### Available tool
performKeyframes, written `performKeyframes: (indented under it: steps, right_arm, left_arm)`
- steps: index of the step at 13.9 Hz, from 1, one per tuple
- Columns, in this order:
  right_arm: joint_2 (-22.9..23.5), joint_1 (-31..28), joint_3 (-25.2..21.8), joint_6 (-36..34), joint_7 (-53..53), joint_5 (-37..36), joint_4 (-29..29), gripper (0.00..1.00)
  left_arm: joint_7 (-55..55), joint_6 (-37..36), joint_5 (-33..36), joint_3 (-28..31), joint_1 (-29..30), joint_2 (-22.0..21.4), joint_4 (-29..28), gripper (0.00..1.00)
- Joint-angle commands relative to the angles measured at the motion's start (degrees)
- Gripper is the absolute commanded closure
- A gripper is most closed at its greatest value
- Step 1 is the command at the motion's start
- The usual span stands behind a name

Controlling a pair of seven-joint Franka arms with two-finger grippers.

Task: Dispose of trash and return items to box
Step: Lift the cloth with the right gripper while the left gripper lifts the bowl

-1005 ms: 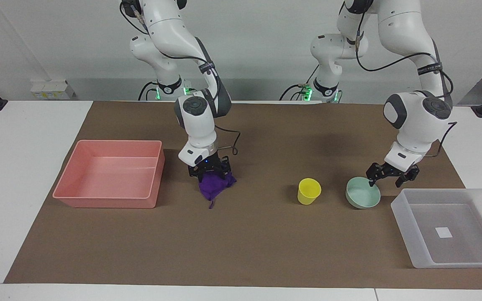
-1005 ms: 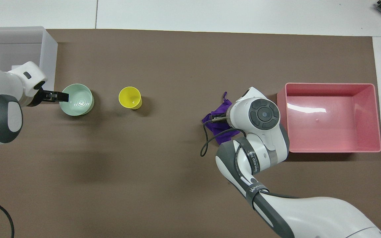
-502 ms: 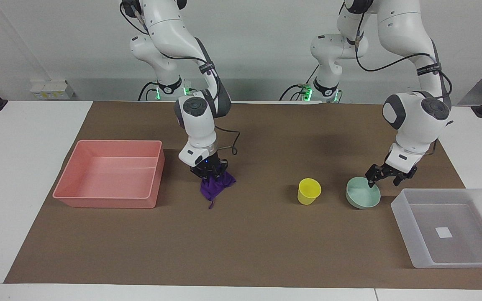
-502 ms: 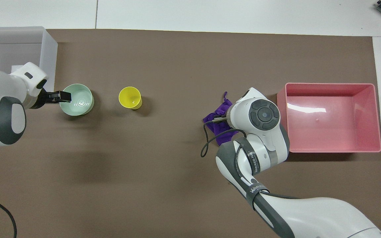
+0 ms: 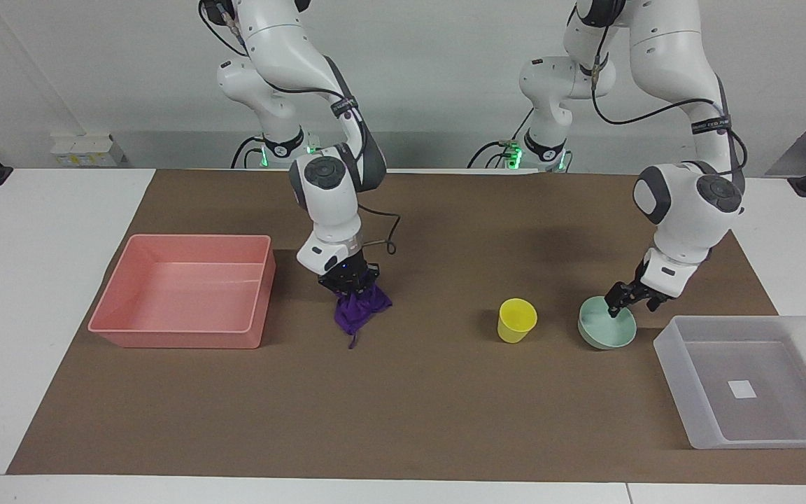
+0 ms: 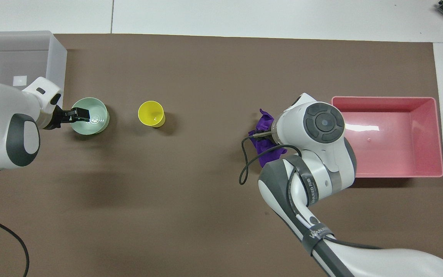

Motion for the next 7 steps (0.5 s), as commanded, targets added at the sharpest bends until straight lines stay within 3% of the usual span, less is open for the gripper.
performKeyframes:
  steps: [1, 4, 7]
  right_arm:
    - [-2.55, -1.67, 0.06, -8.10, 0.75, 0.62, 4.94, 1.00]
    - [-7.81, -5.79, 0.06, -15.14, -0.13, 0.18, 7.95, 1.00]
    - [-11.60, -12.38, 0.06, -17.61, -5.11, 0.00, 7.95, 1.00]
  left_arm:
    - [-0.25, 1.24, -1.89, 0.27, -0.12, -0.16, -0.83, 1.00]
    - [0.10, 0.72, -1.89, 0.27, -0.38, -0.16, -0.74, 1.00]
    - [0.98, -0.51, -1.80, 0.27, -0.64, -1.30, -0.48, 1.00]
